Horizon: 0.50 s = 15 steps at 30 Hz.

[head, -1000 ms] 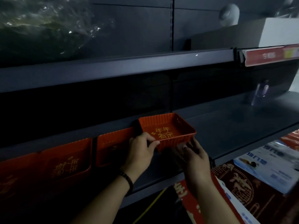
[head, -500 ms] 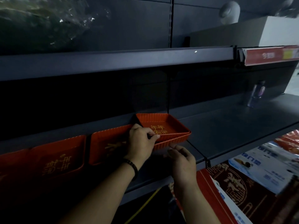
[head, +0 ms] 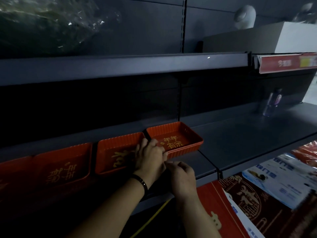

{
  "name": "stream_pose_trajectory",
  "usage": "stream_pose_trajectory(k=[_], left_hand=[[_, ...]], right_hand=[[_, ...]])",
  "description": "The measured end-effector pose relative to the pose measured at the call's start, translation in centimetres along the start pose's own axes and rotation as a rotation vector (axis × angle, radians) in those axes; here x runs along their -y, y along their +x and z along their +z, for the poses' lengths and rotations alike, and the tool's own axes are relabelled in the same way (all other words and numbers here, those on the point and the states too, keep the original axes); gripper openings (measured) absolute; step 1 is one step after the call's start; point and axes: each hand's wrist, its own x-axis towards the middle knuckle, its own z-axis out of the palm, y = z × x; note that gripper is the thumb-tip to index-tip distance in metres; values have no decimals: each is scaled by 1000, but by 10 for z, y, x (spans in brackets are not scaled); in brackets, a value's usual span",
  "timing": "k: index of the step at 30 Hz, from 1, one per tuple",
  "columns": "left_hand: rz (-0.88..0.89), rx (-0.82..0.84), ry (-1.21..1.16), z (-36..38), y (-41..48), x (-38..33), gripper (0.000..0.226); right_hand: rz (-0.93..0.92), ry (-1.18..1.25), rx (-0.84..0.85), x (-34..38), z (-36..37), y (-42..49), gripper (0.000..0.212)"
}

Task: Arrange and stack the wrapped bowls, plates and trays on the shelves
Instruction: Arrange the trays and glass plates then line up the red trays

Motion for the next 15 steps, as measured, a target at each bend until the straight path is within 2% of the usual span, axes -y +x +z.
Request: stream_pose_trajectory(k=[2, 6, 8, 11, 15], left_hand=[[65, 8, -12, -3, -2, 5, 35], [172, -77, 14, -17, -19, 32, 41], [145, -107, -1, -32, -35, 52, 35], [125, -143, 5, -53, -75, 90, 22], [78, -90, 88, -74, -137, 145, 21]], right_hand=[[-26, -35, -21, -1, 3, 0, 10], [-66, -43, -64, -7, 11, 0, 18], [-86, -49, -59, -10, 20, -3, 24], [-120, -154, 24, -15, 38, -12, 13], [-162, -376, 125, -17, 60, -23, 8]])
